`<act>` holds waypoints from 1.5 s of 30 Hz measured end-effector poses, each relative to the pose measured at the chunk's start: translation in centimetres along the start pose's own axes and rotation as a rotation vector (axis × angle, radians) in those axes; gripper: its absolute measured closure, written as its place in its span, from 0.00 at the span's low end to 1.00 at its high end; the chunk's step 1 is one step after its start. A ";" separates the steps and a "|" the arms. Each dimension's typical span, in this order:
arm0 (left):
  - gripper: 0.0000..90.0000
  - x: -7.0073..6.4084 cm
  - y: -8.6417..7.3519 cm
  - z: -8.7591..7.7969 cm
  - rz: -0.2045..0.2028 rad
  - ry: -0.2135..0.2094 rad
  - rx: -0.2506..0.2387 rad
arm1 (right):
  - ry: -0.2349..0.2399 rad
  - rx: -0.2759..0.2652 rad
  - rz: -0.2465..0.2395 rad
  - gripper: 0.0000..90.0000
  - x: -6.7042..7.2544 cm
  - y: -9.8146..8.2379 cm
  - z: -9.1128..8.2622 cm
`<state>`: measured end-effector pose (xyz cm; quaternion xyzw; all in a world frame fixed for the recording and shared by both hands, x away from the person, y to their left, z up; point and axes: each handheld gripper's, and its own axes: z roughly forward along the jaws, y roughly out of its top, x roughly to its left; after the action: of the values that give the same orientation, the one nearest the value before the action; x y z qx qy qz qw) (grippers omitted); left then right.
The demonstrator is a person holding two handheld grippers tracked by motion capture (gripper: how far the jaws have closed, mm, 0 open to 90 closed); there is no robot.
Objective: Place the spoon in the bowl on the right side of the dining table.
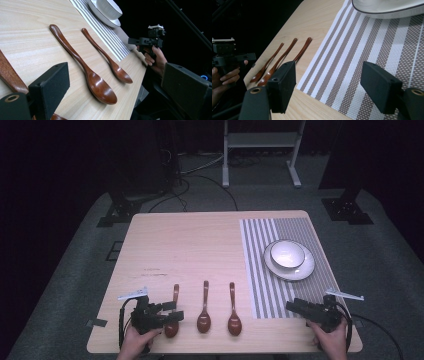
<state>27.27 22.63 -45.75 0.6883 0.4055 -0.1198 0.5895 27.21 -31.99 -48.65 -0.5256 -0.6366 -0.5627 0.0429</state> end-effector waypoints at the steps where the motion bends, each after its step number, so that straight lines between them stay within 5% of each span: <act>1: 0.08 0.1 0.0 0.0 -0.003 0.001 -0.001 | 0.001 0.000 -0.001 0.31 0.0 0.0 0.0; 45: 0.08 -1.0 -0.2 1.9 -0.004 -0.045 0.051 | 0.047 0.129 -0.094 0.31 3.9 4.2 4.9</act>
<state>27.13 20.48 -45.78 0.6994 0.3905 -0.1467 0.5804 31.10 -26.64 -45.12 -0.4780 -0.6943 -0.5340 0.0655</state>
